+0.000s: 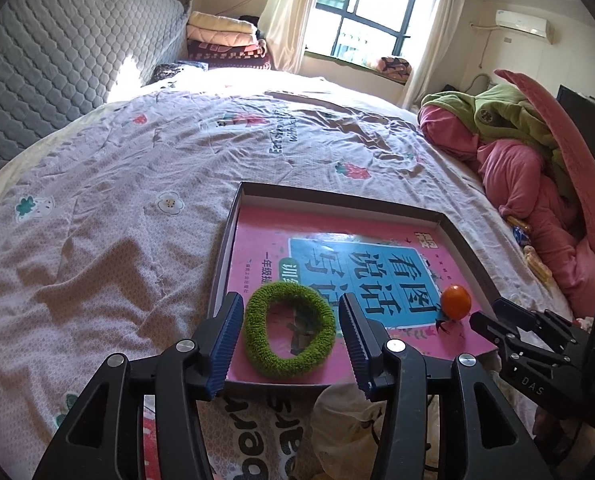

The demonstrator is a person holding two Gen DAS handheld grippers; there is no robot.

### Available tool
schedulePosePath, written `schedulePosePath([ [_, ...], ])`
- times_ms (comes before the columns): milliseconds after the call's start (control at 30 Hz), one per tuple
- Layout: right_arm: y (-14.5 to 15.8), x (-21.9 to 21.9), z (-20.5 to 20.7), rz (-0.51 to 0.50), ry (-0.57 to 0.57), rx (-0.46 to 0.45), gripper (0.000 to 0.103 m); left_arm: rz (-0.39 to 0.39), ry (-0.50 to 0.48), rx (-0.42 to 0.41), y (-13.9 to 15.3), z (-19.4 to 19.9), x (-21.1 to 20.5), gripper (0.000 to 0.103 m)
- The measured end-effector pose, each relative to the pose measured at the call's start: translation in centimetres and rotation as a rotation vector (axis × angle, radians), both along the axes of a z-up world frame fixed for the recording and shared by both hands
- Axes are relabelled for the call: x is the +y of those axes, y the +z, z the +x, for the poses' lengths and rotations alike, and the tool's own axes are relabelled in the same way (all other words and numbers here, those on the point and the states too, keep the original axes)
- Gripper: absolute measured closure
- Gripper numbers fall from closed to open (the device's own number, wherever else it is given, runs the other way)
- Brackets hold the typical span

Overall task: Organize objects
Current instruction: 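Lower and release the ring in the tray with the left tool while the right tool releases the orange there, then move the left tool to the beige mesh bag while the right tool approaches the bagged tomatoes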

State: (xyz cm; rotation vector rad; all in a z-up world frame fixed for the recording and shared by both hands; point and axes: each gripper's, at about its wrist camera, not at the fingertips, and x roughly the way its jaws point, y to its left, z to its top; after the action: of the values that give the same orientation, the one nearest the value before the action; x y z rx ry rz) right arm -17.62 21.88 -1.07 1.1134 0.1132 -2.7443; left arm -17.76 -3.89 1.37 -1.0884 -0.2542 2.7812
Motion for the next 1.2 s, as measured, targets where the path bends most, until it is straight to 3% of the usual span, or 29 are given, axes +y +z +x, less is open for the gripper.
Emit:
schedulePosePath([
  [567, 2.4, 0.5, 1.7, -0.047, 0.004, 0.059, 0.050, 0.038, 0.002, 0.022, 3.0, 3.6, 0.8, 0.049],
  [1200, 3.8, 0.5, 5.3, -0.099, 0.025, 0.081, 0.039, -0.006, -0.008, 0.012, 4.1, 6.6, 3.0, 0.046],
])
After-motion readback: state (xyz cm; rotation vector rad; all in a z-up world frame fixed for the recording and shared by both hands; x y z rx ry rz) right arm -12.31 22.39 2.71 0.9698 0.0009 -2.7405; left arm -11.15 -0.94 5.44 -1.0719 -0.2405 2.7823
